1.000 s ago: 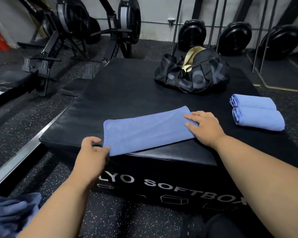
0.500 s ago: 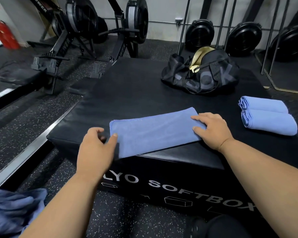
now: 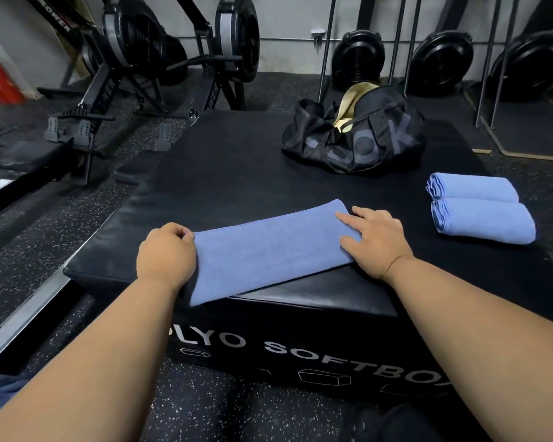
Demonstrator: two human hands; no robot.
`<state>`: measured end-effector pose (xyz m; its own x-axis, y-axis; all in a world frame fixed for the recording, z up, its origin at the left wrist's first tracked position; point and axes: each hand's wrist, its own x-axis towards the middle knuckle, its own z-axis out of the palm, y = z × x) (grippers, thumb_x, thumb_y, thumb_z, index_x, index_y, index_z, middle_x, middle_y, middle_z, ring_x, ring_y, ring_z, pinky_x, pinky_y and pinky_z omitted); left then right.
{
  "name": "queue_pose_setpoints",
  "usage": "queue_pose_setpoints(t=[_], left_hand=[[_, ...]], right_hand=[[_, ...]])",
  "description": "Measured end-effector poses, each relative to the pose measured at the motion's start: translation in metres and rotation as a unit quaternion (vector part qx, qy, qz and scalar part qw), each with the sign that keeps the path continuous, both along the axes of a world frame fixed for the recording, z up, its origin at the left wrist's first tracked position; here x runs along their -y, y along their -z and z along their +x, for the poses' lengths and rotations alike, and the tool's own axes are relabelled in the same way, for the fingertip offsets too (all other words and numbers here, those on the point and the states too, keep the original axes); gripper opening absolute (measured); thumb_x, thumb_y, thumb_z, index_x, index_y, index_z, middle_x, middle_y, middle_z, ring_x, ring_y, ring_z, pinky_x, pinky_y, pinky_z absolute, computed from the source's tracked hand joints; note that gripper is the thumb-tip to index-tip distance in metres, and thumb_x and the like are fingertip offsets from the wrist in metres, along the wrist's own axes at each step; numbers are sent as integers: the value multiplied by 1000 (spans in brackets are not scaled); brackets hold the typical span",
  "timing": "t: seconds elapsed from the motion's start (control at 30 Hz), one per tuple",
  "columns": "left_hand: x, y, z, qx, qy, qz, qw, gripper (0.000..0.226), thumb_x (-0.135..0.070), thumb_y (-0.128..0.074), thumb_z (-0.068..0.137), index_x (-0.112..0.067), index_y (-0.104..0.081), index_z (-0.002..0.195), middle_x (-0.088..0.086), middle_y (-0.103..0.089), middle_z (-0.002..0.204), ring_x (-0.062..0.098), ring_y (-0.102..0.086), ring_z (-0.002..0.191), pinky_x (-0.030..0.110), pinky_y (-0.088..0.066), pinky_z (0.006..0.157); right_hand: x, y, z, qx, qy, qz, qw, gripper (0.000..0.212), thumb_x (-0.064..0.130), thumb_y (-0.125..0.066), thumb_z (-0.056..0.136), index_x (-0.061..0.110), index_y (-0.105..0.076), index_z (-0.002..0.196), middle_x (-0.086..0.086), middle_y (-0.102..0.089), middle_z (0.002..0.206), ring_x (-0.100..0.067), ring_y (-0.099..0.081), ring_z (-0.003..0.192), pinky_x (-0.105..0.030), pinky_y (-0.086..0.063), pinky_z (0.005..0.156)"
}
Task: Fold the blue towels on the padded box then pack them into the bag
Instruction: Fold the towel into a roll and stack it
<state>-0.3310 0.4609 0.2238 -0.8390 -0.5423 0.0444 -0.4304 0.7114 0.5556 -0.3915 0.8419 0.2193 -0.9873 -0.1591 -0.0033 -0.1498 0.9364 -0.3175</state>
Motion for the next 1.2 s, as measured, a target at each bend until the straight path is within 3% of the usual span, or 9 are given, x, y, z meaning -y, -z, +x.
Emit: queue_pose_setpoints(t=[0.1,0.2,0.33,0.4,0.5,0.6,0.77,0.97,1.2], left_hand=[[-16,-9,1,-29,10,-83,996,33,-25,-54,99,-25,-68,130,12,-62,133,40,-52,121,48,-45,101],[-50,-16,1,-86,116,-133,981,39,-38,-56,99,-29,-69,135,4,-64,140,32,-51,131,45,-39,112],[-79,4,4,82,239,-168,953,67,-68,-25,102,-40,-33,162,1,-26,172,31,-20,158,46,-15,128],[-74,9,3,130,236,-180,946,70,-71,-20,102,-43,-14,166,-2,-8,176,31,-2,162,50,-6,129],[-59,3,-2,162,206,-179,948,71,-69,-18,103,-43,-5,167,-2,-2,177,31,2,162,55,-2,129],[-49,-1,-6,189,181,-151,953,68,-66,-18,105,-42,-2,167,-2,2,177,32,6,162,57,-2,129],[-54,0,-5,187,165,-156,956,68,-64,-18,104,-43,0,167,-3,4,177,33,7,162,56,-2,129],[-54,3,-5,180,161,-156,958,73,-71,-19,100,-46,-1,166,-4,4,177,30,7,162,56,-2,129],[-52,3,-5,161,159,-136,964,77,-73,-23,98,-41,-9,167,-4,-1,177,29,4,162,55,-3,130]], right_hand=[[0,-1,1,2,-2,-3,1000,78,62,-28,78,48,-46,153,5,-37,166,-22,-28,147,-38,-17,121],[0,-1,1,6,-5,-7,1000,76,60,-31,80,47,-46,154,5,-36,166,-22,-26,148,-38,-16,122],[0,-2,2,3,-6,6,1000,66,56,-39,90,46,-43,155,4,-34,168,-22,-25,150,-38,-15,123],[-1,-2,1,0,-6,9,1000,63,55,-40,93,46,-42,156,4,-34,168,-23,-25,150,-39,-16,123],[0,-2,1,3,-10,17,1000,65,55,-35,92,47,-41,156,4,-33,168,-23,-25,150,-40,-17,123],[1,-2,2,-11,-16,16,1000,64,51,-42,94,41,-43,157,-1,-31,169,-27,-30,149,-44,-19,124],[32,0,32,-156,-110,13,982,70,55,-44,85,25,-59,147,-13,-40,164,-34,-40,147,-59,-23,124],[83,7,39,-12,-135,36,990,79,75,-30,91,43,-24,164,-3,-11,176,-26,-6,162,-52,-2,130],[62,3,-3,1,5,55,998,75,69,-34,97,38,-23,165,-3,-13,175,-26,-10,160,-53,-11,128]])
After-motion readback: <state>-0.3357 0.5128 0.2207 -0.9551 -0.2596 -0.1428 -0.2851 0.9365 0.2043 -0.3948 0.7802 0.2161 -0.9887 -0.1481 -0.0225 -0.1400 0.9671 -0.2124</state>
